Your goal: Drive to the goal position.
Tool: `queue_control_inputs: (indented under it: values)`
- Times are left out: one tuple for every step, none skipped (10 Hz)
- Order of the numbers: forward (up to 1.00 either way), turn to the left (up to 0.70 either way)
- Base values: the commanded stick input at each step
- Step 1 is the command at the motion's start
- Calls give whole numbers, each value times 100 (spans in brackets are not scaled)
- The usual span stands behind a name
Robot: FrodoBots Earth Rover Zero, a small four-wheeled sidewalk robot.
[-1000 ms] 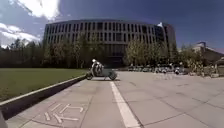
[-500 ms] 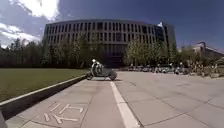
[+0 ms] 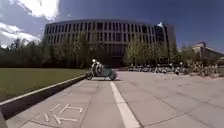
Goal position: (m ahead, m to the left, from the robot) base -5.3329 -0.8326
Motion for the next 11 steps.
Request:
queue_control_inputs:
  values:
    - [6, -1]
    - [6, -1]
    - [7, -1]
    - [7, -1]
    - [6, -1]
    - [3, 0]
    - [-11, -1]
    - [-38, -1]
    - [-43, -1]
    - [-45, -1]
    - [-45, 4]
